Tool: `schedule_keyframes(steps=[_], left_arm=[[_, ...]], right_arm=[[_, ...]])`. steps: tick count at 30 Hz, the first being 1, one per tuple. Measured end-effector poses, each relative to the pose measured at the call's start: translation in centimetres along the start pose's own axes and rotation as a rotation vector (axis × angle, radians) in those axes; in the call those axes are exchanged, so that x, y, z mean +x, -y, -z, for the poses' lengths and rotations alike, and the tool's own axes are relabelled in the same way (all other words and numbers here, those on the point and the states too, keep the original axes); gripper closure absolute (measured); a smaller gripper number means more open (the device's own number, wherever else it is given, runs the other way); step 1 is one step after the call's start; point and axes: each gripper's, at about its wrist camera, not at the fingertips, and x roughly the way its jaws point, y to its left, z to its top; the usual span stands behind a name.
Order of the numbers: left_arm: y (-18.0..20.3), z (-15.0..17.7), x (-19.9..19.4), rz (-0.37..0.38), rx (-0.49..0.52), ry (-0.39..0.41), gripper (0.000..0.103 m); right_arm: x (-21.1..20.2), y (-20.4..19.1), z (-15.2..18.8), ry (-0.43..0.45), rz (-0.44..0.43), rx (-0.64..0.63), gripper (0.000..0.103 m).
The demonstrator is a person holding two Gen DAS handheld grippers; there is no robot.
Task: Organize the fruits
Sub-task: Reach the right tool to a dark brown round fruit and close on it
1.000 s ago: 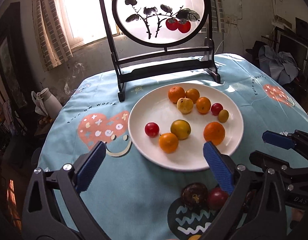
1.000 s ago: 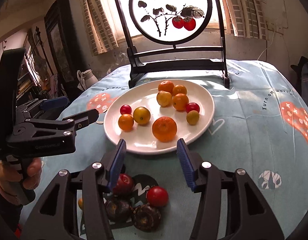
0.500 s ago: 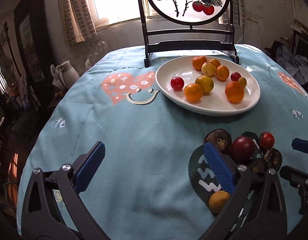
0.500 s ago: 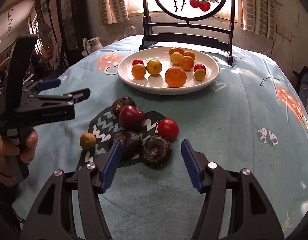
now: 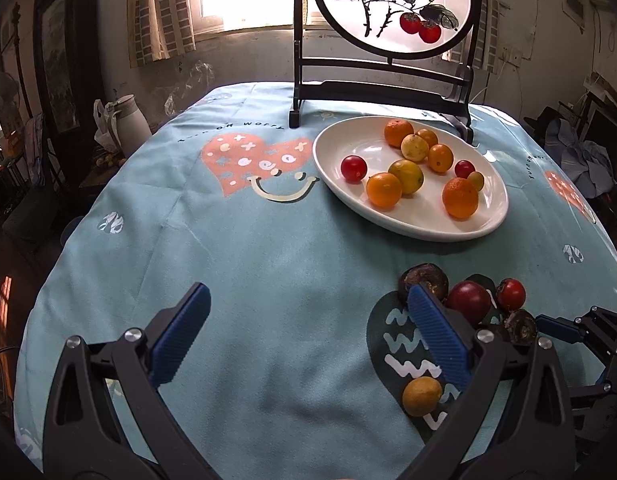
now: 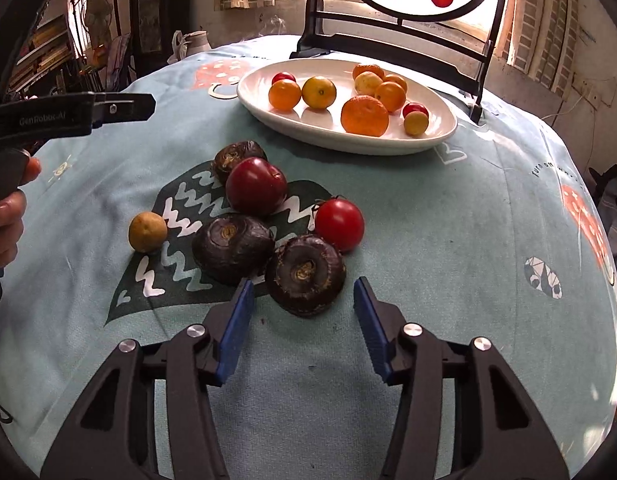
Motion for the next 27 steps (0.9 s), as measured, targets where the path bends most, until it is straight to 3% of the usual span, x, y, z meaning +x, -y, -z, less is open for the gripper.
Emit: schedule_keyframes(steps=[18,23,27], left_arm=[[0.0,0.1,0.8,-0.031,0.006,-0.020,0.002],[-0.2,0.1,1.2,-0.048,0.011,-0.027,0.002],[0.1,0.4,1.4,0.013,0.036,-0.051,0.002]], right_arm=[[1.1,-0.3,-0.8,0.018,0.043,-0.002,0.060],[-0.5,1.9,-1.0,0.083,-0.041,0.141,0.060],[-2.4,3.9,-1.2,0.177,-0.089,0.265,0.060]])
